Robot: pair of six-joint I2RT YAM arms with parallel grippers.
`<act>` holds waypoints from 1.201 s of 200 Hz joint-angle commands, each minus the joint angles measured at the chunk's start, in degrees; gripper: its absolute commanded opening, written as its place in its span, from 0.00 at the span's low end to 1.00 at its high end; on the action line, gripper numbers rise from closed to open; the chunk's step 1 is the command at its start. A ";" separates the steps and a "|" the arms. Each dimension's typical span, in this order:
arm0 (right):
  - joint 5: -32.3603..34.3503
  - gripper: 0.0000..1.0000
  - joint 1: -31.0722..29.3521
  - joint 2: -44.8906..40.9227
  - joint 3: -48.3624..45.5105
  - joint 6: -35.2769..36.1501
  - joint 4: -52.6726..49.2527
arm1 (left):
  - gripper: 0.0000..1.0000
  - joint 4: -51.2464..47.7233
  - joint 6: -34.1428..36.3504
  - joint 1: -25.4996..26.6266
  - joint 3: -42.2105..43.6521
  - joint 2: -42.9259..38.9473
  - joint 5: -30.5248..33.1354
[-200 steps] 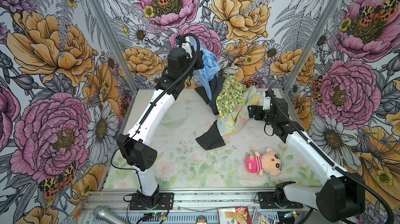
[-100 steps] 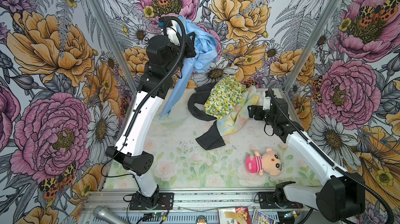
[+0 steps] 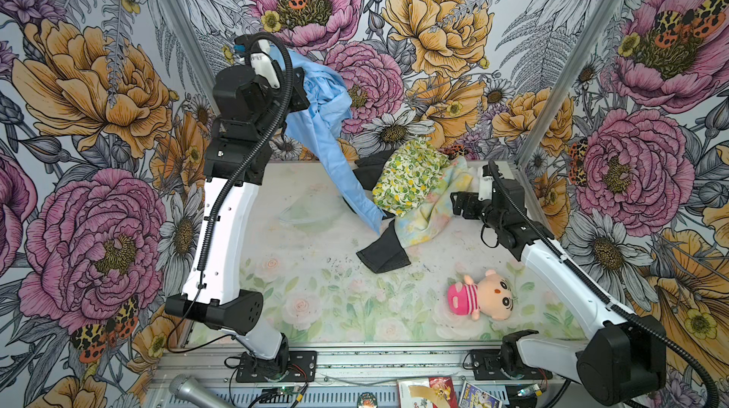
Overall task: Pick out a specific cloth from the pile
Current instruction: 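Pull the lifted blue shirt away from the pile with the left gripper, then lower the blue shirt onto the table corner while the right gripper presses the grey cloth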
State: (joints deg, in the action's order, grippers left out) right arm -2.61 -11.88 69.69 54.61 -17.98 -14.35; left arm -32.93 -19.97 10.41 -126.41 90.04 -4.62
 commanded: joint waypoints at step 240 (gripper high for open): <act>-12.74 0.94 -27.73 14.04 9.16 14.20 10.09 | 0.00 1.41 4.15 -19.19 -4.81 6.66 2.64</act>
State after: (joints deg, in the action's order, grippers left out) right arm -14.52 -38.83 80.86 60.64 -6.26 -6.55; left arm -33.65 -16.88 -7.92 -126.08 95.33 -2.37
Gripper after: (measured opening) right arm 0.939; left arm 0.064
